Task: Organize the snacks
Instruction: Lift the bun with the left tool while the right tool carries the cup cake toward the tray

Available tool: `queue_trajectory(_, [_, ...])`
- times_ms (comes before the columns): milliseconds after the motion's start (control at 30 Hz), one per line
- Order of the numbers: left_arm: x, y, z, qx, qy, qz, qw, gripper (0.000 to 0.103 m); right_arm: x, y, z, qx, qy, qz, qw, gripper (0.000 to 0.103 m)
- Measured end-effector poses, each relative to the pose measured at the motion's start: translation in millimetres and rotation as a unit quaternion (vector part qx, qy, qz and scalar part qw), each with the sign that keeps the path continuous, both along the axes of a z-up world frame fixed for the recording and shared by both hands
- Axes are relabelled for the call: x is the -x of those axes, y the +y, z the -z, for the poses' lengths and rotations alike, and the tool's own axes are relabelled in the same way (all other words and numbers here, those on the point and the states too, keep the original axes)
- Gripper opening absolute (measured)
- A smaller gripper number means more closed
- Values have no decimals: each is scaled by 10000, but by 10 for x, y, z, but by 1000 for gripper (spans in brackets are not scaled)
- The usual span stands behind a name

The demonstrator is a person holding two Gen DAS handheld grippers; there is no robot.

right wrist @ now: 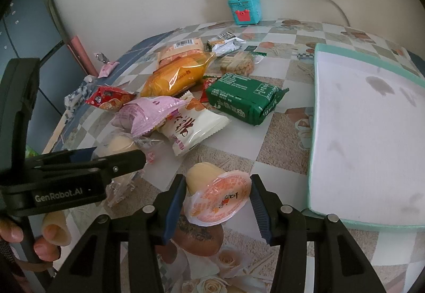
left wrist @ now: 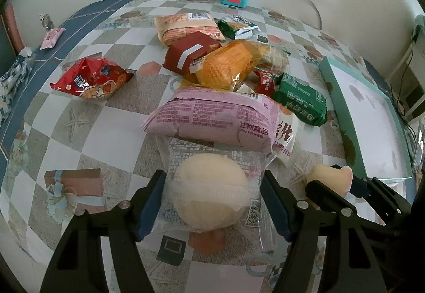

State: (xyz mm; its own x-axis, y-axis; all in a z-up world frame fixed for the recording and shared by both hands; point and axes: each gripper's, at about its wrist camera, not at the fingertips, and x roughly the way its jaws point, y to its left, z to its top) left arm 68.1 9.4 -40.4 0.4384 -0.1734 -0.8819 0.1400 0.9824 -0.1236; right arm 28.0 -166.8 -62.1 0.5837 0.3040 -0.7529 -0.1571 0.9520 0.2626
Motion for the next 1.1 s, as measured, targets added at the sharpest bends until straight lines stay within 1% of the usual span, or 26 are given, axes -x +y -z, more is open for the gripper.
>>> queue_trajectory(200, [-18,15,-2,-20,100,-60,9999,73,4,71,-15,130,169,-58,9998,51])
queue_trajectory(267, [-16,28,0,-3,122,-75,9999,73,19,115,-24,250,240,-77,9994,51])
queue_trajectory(400, [-6,79,7,113,157,-75,9998,73,57,204,-21,352,344,-178,9986,51])
queue_trajectory(533, [-3,124,23,232,146,-26,9996,73,99,263,-25,469,406,-142,9980,51])
queue_trajectory(700, [18,143,22,326,110,-9,9994,73,160,259,-37,538,563,71,9969,51])
queue_trajectory(867, [62,216,17,474,169,16,9987,72,222,199,-71,596,749,471,9943,51])
queue_trajectory(1100, [146,363,-21,723,246,34,9971,70,280,200,-268,510,642,776,9936,49])
